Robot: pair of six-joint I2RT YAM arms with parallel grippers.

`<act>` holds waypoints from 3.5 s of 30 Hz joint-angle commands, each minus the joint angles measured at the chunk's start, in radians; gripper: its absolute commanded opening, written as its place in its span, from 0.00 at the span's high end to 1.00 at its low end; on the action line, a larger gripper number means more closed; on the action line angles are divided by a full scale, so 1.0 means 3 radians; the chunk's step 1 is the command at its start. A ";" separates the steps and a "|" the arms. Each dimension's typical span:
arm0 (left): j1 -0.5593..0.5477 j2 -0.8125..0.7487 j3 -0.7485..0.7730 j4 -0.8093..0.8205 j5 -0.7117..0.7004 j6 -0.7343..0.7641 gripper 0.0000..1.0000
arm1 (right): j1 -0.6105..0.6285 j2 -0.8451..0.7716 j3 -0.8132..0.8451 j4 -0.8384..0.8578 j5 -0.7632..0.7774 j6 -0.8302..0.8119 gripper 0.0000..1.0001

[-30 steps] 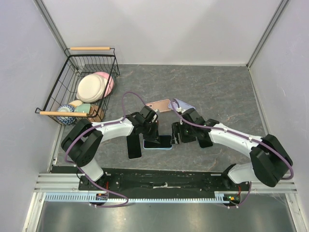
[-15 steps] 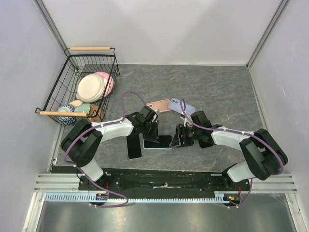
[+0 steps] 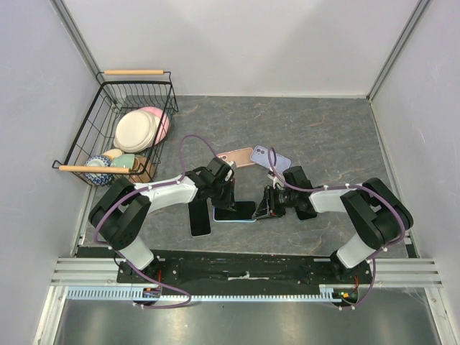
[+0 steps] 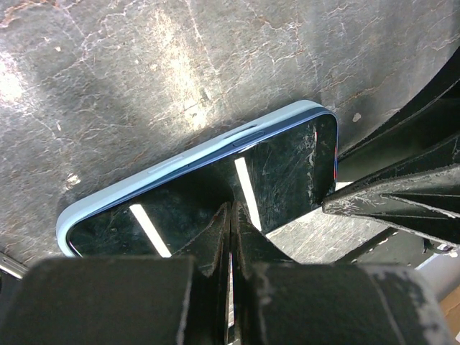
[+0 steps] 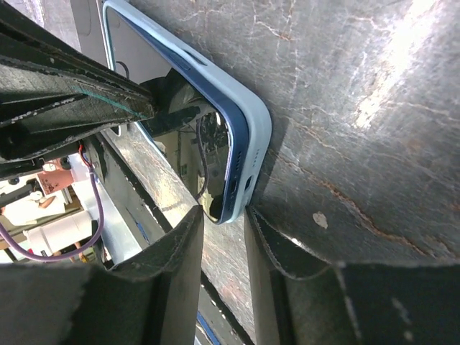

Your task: Put the phone into the phone case

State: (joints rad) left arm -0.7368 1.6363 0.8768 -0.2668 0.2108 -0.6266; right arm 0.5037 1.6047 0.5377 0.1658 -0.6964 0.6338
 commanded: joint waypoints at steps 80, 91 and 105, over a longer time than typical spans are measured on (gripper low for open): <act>-0.0060 0.0124 0.0017 -0.0174 -0.0350 0.0304 0.98 | -0.0191 0.0465 0.0125 0.0317 0.0885 0.0040 0.67; -0.0106 0.0333 0.0293 -0.0251 -0.0278 0.0314 0.98 | -0.0130 0.0470 0.0329 -0.0496 0.1124 -0.0430 0.80; -0.0259 0.0814 0.0697 -0.0287 -0.0150 0.0222 0.98 | 0.0366 0.0756 0.0534 -0.1074 0.1948 -0.0420 0.81</act>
State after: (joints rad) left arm -0.8013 1.8011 1.0821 -0.2970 0.2134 -0.5827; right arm 0.5407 1.6871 0.7521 -0.0082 -0.4259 0.5686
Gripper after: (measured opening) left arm 0.026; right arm 0.243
